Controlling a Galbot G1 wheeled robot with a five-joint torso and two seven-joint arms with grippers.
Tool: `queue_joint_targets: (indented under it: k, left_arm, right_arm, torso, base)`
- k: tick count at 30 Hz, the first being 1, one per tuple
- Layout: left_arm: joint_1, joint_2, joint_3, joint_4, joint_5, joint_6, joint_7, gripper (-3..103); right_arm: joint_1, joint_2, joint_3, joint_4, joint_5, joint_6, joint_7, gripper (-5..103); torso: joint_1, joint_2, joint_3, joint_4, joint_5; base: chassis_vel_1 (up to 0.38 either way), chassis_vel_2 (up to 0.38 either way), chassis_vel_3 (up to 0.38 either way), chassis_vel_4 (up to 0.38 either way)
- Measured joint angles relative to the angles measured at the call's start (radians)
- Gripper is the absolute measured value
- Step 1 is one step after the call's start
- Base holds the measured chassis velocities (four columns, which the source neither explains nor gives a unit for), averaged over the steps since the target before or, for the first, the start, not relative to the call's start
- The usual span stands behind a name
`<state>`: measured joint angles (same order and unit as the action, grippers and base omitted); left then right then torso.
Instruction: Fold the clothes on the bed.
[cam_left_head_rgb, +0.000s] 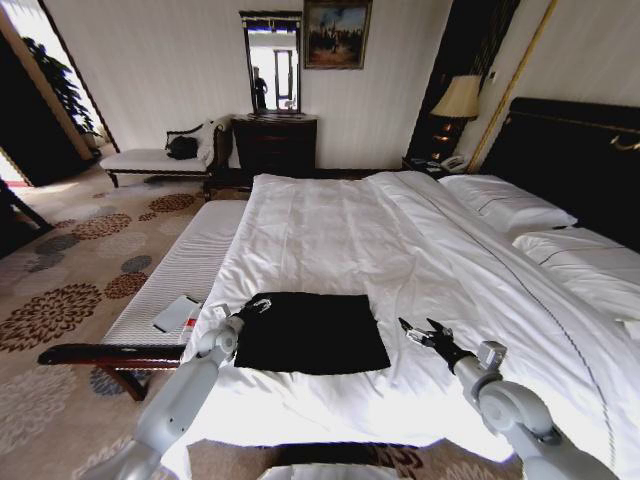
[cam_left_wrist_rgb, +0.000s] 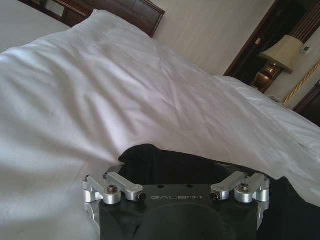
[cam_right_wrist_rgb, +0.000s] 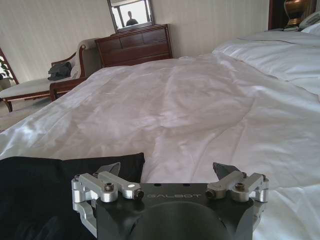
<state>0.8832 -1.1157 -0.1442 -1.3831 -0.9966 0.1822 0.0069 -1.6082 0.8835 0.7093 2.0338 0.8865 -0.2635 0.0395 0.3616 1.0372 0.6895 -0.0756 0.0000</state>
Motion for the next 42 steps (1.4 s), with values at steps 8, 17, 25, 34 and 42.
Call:
queue_joint_targets:
  k: [8, 17, 25, 34, 42]
  left_arm:
    - [0.019, -0.004, -0.014, 0.008, 0.011, -0.018, 0.0, 76]
    - [0.019, 0.0, -0.012, 0.0, 0.011, -0.019, 0.0, 43]
    - [0.04, 0.023, -0.016, -0.042, 0.004, -0.019, 0.0, 16]
    - [0.046, 0.05, -0.009, -0.061, -0.004, -0.019, 0.0, 3]
    - [0.034, 0.057, 0.0, -0.055, -0.013, -0.019, 0.0, 3]
  right_arm:
    - [0.008, -0.009, -0.001, -0.003, 0.016, -0.006, 0.01, 100]
    - [0.049, -0.024, -0.024, -0.031, 0.078, -0.027, 0.037, 100]
    - [0.228, -0.07, -0.118, -0.11, 0.355, -0.121, 0.106, 100]
    - [0.59, -0.08, -0.316, -0.332, 0.588, -0.292, 0.097, 100]
    - [0.812, -0.04, -0.506, -0.558, 0.542, -0.315, 0.037, 100]
  torso:
    - [0.0, 0.0, 0.0, 0.0002, 0.0]
    - [0.0, 0.0, 0.0, -0.0002, 0.0]
    - [0.0, 0.0, 0.0, -0.0001, 0.0]
    - [0.0, 0.0, 0.0, 0.0002, -0.0003]
    - [0.0, 0.0, 0.0, 0.0, 0.0]
  base:
    - [0.0, 0.0, 0.0, 0.0]
    - [0.0, 0.0, 0.0, 0.0]
    - [0.0, 0.0, 0.0, 0.0]
    - [0.0, 0.0, 0.0, 0.0]
    - [0.0, 0.0, 0.0, 0.0]
